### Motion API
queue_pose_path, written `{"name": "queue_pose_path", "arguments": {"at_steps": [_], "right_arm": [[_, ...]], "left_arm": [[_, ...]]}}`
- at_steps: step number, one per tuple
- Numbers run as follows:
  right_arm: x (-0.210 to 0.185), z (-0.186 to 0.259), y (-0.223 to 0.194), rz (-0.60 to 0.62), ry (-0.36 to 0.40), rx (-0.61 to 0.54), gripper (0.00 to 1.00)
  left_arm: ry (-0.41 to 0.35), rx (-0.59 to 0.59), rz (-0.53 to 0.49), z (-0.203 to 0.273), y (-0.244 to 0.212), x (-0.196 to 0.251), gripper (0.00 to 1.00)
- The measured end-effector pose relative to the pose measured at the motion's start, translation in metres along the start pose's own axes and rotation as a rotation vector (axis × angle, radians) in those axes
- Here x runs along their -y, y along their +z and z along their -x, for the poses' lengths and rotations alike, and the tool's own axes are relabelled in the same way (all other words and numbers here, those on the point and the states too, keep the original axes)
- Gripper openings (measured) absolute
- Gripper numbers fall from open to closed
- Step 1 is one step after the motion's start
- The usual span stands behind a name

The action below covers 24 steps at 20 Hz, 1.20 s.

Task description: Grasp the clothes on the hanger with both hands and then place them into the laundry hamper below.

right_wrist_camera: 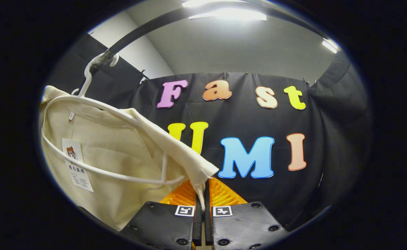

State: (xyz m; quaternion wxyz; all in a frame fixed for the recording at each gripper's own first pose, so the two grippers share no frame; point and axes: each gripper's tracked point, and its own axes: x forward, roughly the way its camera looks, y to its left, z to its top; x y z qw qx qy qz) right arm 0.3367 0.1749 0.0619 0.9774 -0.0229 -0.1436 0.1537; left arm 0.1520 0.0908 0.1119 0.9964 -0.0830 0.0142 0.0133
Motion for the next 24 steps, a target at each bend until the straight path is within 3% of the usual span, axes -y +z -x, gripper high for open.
{"name": "queue_pose_path", "arguments": {"at_steps": [3,11,13,19,24], "right_arm": [[0.004,-0.010,0.006,0.066,-0.014,0.042,0.05],[0.021,-0.020,0.010,0.140,-0.053,0.101,0.04],[0.026,-0.018,0.007,0.120,-0.056,0.105,0.05],[0.044,-0.010,0.032,-0.045,-0.054,0.137,0.05],[0.055,-0.023,0.026,0.117,-0.087,0.150,0.05]], "left_arm": [[0.023,-0.017,-0.009,-0.005,0.003,-0.008,0.01],[0.035,-0.027,-0.150,-0.062,0.008,-0.024,0.01],[0.031,-0.021,-0.209,-0.068,0.012,-0.026,0.02],[0.017,-0.011,-0.195,-0.090,0.022,-0.038,0.01],[0.019,-0.071,-0.208,-0.114,0.002,-0.046,0.02]]}}
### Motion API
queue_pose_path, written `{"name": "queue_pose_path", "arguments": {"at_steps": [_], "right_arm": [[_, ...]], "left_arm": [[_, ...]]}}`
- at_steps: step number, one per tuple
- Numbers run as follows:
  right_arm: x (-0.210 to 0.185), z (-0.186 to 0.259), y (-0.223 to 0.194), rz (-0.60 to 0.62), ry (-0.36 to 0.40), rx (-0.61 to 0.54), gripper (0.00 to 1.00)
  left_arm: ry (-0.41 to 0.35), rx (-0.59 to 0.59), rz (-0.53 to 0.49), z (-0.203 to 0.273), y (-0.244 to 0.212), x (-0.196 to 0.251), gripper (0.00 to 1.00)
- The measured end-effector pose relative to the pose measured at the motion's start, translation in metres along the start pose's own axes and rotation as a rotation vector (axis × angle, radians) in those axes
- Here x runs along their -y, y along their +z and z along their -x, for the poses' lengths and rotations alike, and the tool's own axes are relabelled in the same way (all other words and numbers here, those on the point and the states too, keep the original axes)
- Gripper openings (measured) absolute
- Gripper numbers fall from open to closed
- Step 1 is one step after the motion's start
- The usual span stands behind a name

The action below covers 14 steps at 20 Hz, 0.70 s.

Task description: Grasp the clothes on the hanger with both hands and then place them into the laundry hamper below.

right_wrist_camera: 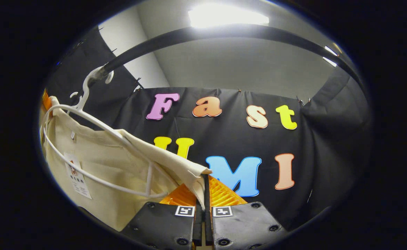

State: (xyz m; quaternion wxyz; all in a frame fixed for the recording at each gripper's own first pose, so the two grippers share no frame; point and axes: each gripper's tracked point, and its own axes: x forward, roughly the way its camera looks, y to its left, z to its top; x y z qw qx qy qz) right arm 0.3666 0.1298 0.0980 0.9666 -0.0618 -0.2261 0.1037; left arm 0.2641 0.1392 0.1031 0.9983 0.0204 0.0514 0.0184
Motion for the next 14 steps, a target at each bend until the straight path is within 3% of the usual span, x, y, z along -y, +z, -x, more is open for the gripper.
{"name": "queue_pose_path", "arguments": {"at_steps": [3,6,14], "right_arm": [[-0.003,-0.006,-0.011,0.095,0.012,0.020,0.05],[-0.016,-0.011,-0.043,0.124,0.043,-0.043,0.05],[-0.023,0.014,-0.093,0.076,0.063,-0.176,0.05]], "left_arm": [[0.008,-0.046,0.046,-0.013,-0.022,-0.009,0.02],[0.015,-0.094,0.077,-0.019,-0.054,-0.010,0.02],[0.001,-0.167,0.107,0.004,-0.120,0.004,0.02]]}}
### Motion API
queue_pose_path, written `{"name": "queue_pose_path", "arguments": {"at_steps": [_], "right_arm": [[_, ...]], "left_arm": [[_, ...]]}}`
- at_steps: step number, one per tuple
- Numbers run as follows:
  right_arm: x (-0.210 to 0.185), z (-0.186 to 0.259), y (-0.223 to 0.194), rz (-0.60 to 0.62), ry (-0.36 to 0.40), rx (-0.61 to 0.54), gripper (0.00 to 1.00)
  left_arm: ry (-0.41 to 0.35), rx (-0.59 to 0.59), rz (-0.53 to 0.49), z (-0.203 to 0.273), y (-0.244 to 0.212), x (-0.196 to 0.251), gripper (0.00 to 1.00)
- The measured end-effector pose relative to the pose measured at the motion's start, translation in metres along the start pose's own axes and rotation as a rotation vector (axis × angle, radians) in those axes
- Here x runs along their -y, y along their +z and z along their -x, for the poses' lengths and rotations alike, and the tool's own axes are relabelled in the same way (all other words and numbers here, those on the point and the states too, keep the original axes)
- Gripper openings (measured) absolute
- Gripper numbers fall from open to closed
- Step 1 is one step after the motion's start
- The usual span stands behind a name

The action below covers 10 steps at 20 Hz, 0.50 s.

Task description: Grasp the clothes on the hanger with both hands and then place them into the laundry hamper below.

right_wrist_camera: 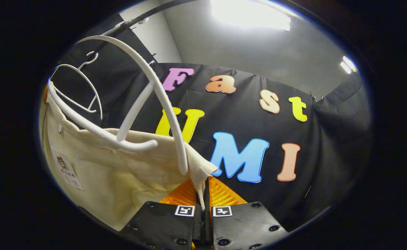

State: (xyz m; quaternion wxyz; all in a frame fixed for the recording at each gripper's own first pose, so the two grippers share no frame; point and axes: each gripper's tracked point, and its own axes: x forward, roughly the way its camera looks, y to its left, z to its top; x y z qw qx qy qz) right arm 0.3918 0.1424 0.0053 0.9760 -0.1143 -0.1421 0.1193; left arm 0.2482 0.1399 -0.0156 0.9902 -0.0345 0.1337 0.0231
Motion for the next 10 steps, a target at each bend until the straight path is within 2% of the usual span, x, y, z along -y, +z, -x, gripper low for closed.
{"name": "queue_pose_path", "arguments": {"at_steps": [7,10], "right_arm": [[-0.014,0.047,-0.042,-0.072,0.058,-0.122,0.05],[-0.019,0.069,-0.067,-0.096,0.088,-0.202,0.05]], "left_arm": [[0.028,-0.030,0.043,0.006,-0.048,-0.005,0.02],[0.066,-0.058,0.065,0.030,-0.078,-0.006,0.01]]}}
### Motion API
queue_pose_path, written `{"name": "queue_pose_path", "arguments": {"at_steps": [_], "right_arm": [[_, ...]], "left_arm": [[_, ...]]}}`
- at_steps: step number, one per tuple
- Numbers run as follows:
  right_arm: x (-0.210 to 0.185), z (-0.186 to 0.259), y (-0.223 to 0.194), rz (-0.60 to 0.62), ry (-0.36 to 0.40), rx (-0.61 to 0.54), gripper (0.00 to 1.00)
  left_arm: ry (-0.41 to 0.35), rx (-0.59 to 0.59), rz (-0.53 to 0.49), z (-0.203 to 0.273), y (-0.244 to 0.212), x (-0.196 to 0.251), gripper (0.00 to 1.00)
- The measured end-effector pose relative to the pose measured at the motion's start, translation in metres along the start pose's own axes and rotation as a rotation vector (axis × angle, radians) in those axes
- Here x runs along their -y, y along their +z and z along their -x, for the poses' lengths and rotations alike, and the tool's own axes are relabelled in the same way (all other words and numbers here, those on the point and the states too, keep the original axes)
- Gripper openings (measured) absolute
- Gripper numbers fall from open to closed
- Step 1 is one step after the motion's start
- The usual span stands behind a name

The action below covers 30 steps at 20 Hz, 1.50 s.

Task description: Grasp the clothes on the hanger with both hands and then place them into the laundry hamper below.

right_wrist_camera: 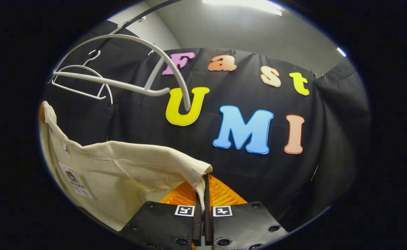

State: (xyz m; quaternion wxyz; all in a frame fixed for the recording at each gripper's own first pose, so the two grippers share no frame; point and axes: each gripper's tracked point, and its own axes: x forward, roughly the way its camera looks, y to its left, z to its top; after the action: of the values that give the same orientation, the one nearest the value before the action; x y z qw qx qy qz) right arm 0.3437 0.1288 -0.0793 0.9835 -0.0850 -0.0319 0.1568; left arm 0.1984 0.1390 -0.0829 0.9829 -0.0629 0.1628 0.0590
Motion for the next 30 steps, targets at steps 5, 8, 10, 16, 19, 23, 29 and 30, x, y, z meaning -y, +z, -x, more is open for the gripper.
{"name": "queue_pose_path", "arguments": {"at_steps": [5,8,10,16,19,23,29,30], "right_arm": [[-0.007,0.045,-0.023,-0.054,0.075,-0.075,0.05],[-0.011,0.075,-0.036,-0.110,0.125,-0.138,0.05],[-0.016,0.094,-0.044,-0.144,0.143,-0.178,0.05],[-0.022,0.155,-0.066,-0.213,0.063,-0.314,0.05],[-0.039,0.194,-0.079,-0.209,0.030,-0.382,0.06],[-0.080,0.234,-0.086,-0.222,0.038,-0.421,0.05],[-0.149,0.245,-0.107,-0.320,0.074,-0.513,0.06],[-0.160,0.244,-0.114,-0.330,0.081,-0.534,0.06]], "left_arm": [[0.087,-0.004,0.021,0.059,-0.035,0.002,0.01],[0.142,-0.005,0.014,0.078,-0.046,0.006,0.01],[0.176,-0.012,-0.007,0.095,-0.058,0.005,0.02],[0.122,-0.119,-0.019,0.122,-0.121,0.002,0.01],[0.066,-0.166,-0.033,0.125,-0.147,0.003,0.02],[-0.024,-0.198,-0.077,0.119,-0.170,0.010,0.02],[-0.130,-0.273,-0.115,0.105,-0.213,0.017,0.02],[-0.143,-0.282,-0.123,0.099,-0.216,0.019,0.01]]}}
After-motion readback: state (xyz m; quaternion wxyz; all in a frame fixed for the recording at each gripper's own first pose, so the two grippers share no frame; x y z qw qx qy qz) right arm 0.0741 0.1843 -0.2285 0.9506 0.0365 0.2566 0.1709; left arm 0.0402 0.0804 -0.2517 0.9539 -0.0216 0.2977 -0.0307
